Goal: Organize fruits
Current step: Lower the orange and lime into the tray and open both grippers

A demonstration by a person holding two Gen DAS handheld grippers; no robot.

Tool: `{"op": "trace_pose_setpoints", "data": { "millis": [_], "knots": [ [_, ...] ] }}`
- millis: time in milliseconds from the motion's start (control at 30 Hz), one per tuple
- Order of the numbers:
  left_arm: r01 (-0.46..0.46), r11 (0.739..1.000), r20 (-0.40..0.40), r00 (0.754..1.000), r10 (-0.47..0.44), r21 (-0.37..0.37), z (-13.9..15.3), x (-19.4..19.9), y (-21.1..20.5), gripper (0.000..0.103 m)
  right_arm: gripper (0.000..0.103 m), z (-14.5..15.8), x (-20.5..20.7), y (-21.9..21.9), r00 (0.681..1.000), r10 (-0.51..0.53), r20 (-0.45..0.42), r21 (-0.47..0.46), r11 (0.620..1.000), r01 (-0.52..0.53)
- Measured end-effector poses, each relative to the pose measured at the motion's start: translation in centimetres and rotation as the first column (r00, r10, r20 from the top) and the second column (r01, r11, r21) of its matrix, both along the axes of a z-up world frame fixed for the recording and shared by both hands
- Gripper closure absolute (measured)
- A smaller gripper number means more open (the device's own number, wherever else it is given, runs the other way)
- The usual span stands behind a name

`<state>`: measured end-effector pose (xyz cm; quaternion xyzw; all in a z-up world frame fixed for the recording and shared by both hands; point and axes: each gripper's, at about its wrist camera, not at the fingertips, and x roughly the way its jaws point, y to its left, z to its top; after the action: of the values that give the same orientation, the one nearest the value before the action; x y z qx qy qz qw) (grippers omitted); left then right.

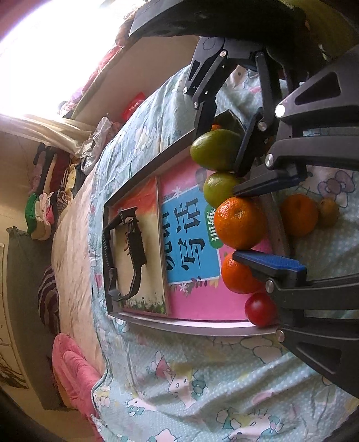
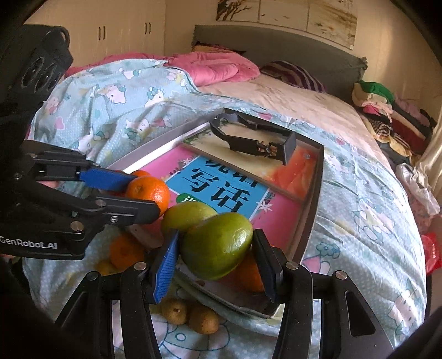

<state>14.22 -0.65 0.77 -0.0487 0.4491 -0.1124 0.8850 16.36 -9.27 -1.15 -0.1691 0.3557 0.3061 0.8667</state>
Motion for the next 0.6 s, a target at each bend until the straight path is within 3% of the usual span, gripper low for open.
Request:
{"op": "trace_pose_setpoints", "data": {
  "millis": [233, 600],
  "knots": [
    [-0.002, 1.000, 0.013, 1.000, 0.002, 0.023, -0.03, -0.21, -0.23, 0.063, 0.048, -0.03, -0.20, 0.22, 1.000, -0.002, 0.010, -0.012, 1.000, 0.002],
    [-0.008, 1.000, 0.023, 1.000, 0.008, -0.011, -0.11, -0.85, 0.22, 0.061, 0.047, 0.17, -0.56, 0.22, 1.000, -0.013, 0.016, -0.016, 1.000, 0.013]
  ]
}}
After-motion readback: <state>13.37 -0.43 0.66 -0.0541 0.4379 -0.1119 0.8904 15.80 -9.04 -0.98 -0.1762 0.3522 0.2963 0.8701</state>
